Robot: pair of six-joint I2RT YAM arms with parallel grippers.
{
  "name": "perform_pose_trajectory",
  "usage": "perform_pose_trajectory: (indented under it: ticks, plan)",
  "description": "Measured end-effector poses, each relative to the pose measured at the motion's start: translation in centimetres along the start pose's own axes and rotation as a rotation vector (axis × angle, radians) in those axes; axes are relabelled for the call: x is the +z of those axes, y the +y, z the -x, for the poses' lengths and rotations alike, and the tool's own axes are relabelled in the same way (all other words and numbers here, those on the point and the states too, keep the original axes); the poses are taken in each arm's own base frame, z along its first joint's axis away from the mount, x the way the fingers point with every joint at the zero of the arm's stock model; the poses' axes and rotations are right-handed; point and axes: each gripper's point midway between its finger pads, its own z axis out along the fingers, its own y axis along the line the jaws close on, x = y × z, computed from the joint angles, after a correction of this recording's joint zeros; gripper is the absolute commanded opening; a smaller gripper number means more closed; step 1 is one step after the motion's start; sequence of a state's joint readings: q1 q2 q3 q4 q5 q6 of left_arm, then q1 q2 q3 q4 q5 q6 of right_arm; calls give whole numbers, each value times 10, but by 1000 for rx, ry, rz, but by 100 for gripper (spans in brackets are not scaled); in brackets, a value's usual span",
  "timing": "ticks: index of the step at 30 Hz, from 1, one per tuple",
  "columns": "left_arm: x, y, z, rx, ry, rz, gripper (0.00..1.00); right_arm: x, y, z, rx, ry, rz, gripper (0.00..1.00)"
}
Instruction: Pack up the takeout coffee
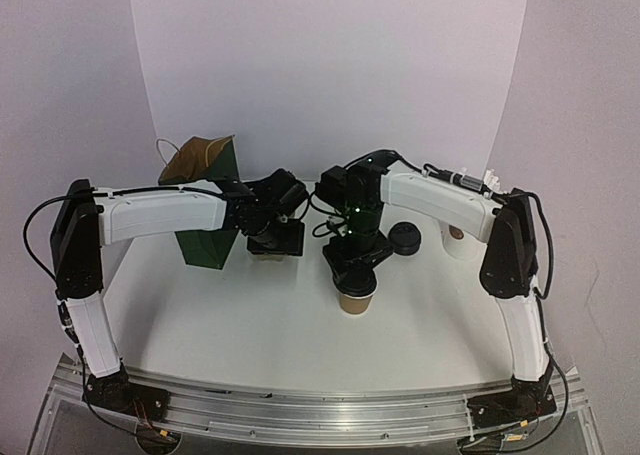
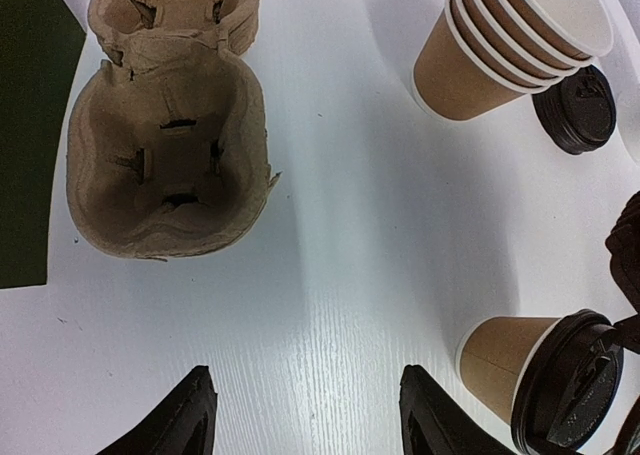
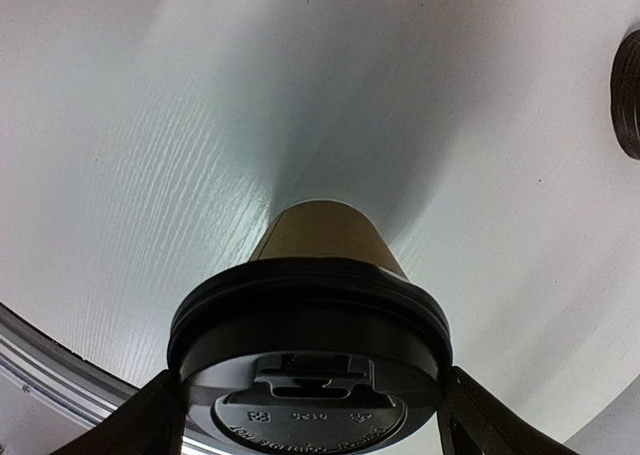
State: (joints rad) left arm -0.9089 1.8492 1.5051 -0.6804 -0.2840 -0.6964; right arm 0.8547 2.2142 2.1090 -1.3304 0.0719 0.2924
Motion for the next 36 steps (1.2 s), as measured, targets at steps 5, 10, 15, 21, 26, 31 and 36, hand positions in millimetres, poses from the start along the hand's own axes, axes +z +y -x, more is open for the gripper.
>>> perform_pose_trajectory:
  ticks: [5, 10, 15, 21, 26, 31, 36]
  plan:
    - [0, 0, 0, 0, 0, 0, 62, 2, -1, 0, 0, 2, -6, 85]
    - [0, 0, 0, 0, 0, 0, 62, 2, -1, 0, 0, 1, -9, 85]
    - [0, 0, 0, 0, 0, 0, 62, 2, -3, 1, 0, -2, -17, 86]
    - [1, 0, 0, 0, 1, 1, 62, 3, -4, 0, -2, 1, -30, 86]
    - [1, 0, -1, 0, 2, 2, 62, 5, -5, -1, -4, 5, -36, 86]
    - [1, 0, -1, 0, 2, 2, 62, 6, -5, -3, -4, 10, -38, 86]
    - [1, 0, -1, 0, 2, 2, 61, 6, -6, -3, -4, 11, -39, 86]
